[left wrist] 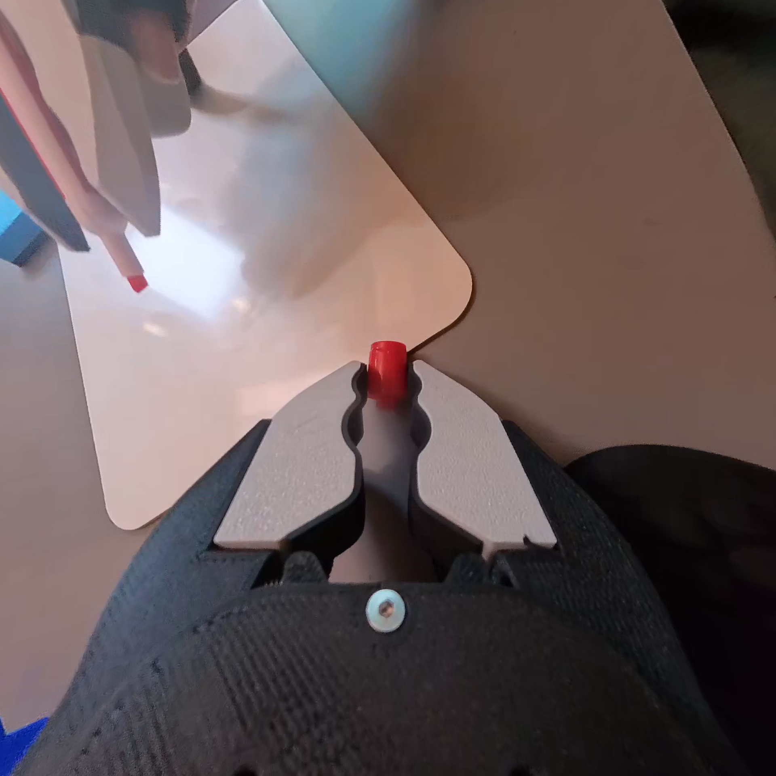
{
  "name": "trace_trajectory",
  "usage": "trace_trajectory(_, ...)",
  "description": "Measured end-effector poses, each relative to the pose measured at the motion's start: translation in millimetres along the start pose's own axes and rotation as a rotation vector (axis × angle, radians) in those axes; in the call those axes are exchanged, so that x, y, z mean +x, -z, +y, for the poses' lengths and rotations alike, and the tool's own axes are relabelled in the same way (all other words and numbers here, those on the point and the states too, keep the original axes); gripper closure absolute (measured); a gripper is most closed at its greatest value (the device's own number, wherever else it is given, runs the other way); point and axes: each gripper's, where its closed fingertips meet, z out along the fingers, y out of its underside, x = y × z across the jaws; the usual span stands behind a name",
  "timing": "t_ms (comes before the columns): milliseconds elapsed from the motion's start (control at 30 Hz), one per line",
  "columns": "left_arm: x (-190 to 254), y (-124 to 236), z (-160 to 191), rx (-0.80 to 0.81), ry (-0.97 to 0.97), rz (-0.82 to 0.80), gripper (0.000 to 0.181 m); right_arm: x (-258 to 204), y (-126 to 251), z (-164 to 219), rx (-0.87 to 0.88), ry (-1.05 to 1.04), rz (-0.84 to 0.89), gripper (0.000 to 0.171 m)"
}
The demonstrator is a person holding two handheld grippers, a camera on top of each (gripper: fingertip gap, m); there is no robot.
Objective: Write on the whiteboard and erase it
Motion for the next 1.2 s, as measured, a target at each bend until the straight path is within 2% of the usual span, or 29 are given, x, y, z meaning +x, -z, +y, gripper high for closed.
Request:
trace_trajectory(367, 8, -17, -24, 0.049, -0.018, -0.016, 0.163, 8, -24, -3, -0.21, -0.004, -0.042, 0.137)
trace_trajectory(767, -37, 18, -12, 0.177, 0.125, -0.209, 0.163, 16, -46, 2, -0.36, 0.028, -0.088, 0.137)
trace_trajectory(1200, -42, 30, -4, 0.211, 0.292, -0.181, 0.163, 29, -46, 8, -0.468, 0.009, -0.084, 0.138)
